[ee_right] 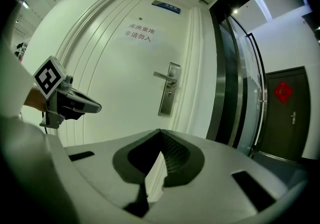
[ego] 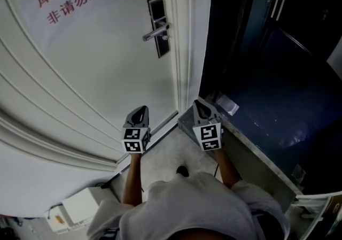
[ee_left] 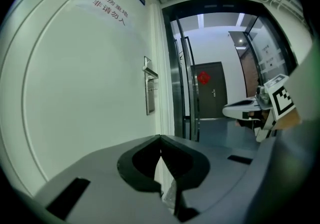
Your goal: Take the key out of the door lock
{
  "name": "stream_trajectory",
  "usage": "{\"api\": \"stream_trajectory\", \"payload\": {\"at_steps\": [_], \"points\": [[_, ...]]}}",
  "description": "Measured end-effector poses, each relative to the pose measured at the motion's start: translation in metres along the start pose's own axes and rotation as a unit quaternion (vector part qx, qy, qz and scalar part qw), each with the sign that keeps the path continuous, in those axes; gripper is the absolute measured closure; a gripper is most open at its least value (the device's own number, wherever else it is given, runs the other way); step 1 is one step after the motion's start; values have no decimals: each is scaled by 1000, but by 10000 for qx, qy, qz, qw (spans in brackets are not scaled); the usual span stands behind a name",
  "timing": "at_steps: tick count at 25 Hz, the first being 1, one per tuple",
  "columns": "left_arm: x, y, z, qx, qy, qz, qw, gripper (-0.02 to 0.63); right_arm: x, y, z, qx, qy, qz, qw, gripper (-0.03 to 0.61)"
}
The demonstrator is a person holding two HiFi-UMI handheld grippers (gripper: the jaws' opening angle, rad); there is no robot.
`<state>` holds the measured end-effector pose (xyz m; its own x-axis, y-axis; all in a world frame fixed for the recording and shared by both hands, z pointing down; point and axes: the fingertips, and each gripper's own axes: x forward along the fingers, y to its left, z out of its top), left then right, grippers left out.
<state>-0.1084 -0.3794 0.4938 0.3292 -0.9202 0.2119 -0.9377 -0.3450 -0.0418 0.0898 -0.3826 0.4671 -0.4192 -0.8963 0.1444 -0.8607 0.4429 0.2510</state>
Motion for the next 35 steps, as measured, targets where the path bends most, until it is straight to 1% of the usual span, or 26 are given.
{"api": "stream_trajectory", "payload": {"at_steps": [3, 7, 12, 16, 21, 25, 32, 35], "points": [[16, 8, -2, -36, 38, 50, 10000, 595, 23, -4, -4, -24, 66, 91, 9999, 555], [29, 19, -10, -95, 105, 151, 9998, 595, 47, 1, -8, -181, 151, 271, 9994, 555], [42, 28, -16, -168, 150, 136, 9997, 595, 68, 6, -13, -192, 248, 379, 9988, 555], [55, 41, -15, -154, 159, 119, 9997, 595, 82, 9, -17, -157, 311, 391, 9986, 555], [72, 47, -14, -143, 139, 2, 9998, 595, 102, 6, -24, -126, 430, 304, 9985, 555], [88, 60, -5, -85, 44, -97, 9999, 595, 121, 4, -13, -120, 330, 170, 9992, 555], [109, 73, 19, 21, -150, -315, 9994, 595, 146, -1, -5, -25, 355, -42, 9994, 555], [117, 77, 24, 63, -199, -361, 9991, 595, 155, -1, -2, -14, 320, -80, 9995, 555]]}}
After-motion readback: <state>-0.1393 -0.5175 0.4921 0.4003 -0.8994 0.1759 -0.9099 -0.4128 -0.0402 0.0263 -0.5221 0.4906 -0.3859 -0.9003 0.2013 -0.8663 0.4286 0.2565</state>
